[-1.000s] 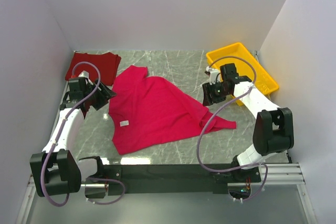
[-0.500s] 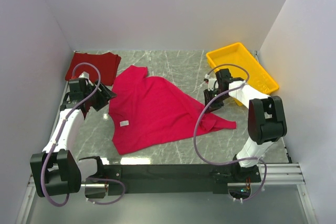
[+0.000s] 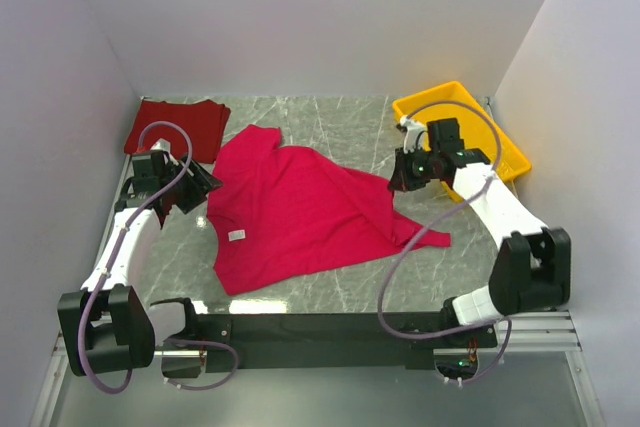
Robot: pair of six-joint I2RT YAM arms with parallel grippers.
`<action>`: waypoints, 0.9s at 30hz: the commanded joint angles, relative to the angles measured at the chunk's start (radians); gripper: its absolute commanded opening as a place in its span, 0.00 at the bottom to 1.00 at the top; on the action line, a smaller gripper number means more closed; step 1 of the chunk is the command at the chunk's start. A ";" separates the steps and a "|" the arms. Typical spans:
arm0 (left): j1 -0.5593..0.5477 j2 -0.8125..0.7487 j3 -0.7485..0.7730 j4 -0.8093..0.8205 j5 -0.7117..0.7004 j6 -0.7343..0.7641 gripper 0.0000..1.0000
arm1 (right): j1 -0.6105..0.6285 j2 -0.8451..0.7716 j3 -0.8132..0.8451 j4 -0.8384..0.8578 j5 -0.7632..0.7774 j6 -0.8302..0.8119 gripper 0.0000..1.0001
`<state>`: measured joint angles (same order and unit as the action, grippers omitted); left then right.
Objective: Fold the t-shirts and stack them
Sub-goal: Flatten the tshirt out
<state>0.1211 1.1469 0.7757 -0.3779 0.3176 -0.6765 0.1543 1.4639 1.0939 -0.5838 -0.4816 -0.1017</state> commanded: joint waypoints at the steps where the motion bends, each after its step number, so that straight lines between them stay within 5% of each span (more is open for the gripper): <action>1: 0.005 -0.016 0.016 0.034 0.018 -0.003 0.67 | 0.001 -0.099 0.037 0.075 -0.104 -0.009 0.00; 13: 0.005 -0.022 0.014 0.031 0.018 0.002 0.67 | 0.117 -0.241 0.043 0.046 -0.173 -0.202 0.00; 17: 0.006 -0.018 0.011 0.040 0.024 -0.003 0.67 | 0.169 -0.247 0.086 -0.039 -0.065 -0.333 0.00; 24: 0.006 -0.004 0.017 0.051 0.031 -0.008 0.67 | 0.506 -0.248 -0.091 -0.085 0.078 -0.480 0.00; 27: 0.005 -0.007 0.017 0.048 0.031 -0.008 0.67 | 0.606 -0.215 -0.141 -0.097 0.046 -0.464 0.35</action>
<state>0.1230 1.1469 0.7757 -0.3618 0.3283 -0.6769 0.7074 1.2324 0.9863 -0.6426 -0.4541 -0.5282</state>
